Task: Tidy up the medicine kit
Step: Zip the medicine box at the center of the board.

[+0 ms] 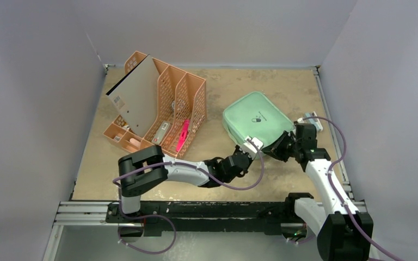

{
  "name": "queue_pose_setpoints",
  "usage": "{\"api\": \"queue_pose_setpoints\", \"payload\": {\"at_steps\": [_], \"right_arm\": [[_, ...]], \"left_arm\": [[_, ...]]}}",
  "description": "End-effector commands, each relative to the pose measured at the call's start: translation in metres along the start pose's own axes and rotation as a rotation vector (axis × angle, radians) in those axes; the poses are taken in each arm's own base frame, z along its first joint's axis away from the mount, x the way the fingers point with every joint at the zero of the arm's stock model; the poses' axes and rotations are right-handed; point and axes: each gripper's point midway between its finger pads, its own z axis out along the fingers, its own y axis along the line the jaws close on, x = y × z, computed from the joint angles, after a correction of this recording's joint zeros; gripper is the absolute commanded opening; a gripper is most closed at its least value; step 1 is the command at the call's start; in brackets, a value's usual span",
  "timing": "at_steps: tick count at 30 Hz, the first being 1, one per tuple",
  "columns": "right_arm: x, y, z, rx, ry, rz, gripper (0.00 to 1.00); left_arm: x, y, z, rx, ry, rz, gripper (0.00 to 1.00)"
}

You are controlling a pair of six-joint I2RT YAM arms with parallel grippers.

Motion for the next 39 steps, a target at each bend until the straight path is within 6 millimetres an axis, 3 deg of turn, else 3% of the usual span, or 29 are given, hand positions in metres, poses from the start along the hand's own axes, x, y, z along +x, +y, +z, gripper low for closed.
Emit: {"api": "queue_pose_setpoints", "payload": {"at_steps": [1,15,20,24,27,32,39], "right_arm": [[-0.014,-0.022,-0.007,0.125,-0.053,-0.113,0.00],[-0.032,-0.042,-0.024,0.269,-0.079,-0.125,0.00],[-0.055,-0.040,-0.036,0.334,-0.179,-0.061,0.00],[-0.073,-0.029,-0.045,0.347,-0.228,-0.045,0.14],[-0.076,-0.009,-0.054,0.300,-0.211,-0.051,0.21],[-0.057,0.037,-0.057,0.070,-0.156,0.095,0.39],[-0.048,0.047,-0.054,-0.005,-0.192,0.283,0.49]], "left_arm": [[-0.031,0.052,-0.001,-0.144,-0.050,-0.002,0.00],[-0.040,0.086,0.015,-0.197,-0.028,0.105,0.00],[-0.040,0.089,0.016,-0.203,-0.033,0.107,0.00],[-0.044,0.078,0.019,-0.149,-0.043,0.089,0.00],[-0.048,0.066,0.018,-0.116,-0.051,0.066,0.00],[-0.049,0.044,0.017,-0.082,-0.067,0.073,0.00],[-0.052,0.038,0.015,-0.076,-0.096,0.061,0.00]]}}
